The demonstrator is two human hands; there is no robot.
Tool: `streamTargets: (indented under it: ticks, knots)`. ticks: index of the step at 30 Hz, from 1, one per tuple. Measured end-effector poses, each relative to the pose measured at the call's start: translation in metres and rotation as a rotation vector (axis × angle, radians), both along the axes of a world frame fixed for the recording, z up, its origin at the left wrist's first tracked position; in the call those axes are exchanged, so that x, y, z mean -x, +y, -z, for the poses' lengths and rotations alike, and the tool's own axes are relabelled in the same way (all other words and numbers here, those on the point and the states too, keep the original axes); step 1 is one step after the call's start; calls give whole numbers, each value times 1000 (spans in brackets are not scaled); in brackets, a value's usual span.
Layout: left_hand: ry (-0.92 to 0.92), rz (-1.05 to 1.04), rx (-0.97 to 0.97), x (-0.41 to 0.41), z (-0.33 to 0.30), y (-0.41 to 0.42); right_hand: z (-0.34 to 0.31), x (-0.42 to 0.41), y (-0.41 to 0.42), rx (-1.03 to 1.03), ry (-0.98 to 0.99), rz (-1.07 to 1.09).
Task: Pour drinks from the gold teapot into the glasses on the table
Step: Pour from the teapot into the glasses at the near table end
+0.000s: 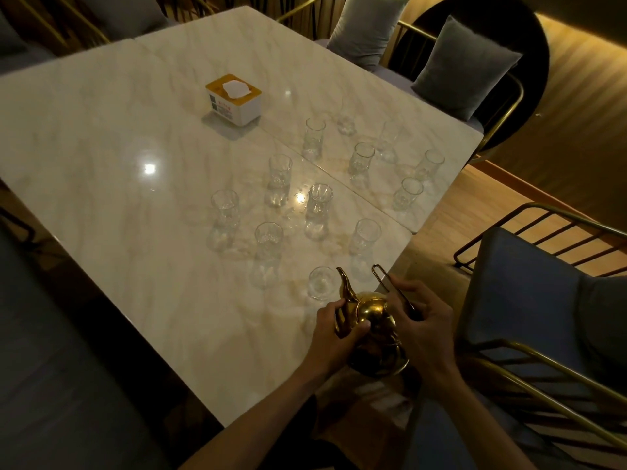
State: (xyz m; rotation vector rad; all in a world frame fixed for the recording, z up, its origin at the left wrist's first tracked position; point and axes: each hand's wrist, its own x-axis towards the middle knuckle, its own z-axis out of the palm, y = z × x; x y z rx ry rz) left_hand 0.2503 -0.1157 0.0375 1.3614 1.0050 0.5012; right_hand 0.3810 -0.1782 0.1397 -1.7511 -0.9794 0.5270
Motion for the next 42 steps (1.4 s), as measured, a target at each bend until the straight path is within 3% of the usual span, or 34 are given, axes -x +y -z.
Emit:
streamTargets:
  ticks: [17,28,42]
  knots:
    - [-38,88,-12,70,-48,111,-30,68,85,-137,23,51]
    - [-18,242,95,123,-14,175,-21,131,144,29,32,159]
    - [-70,354,315,140,2,188,-16,153,170,204,-66,208]
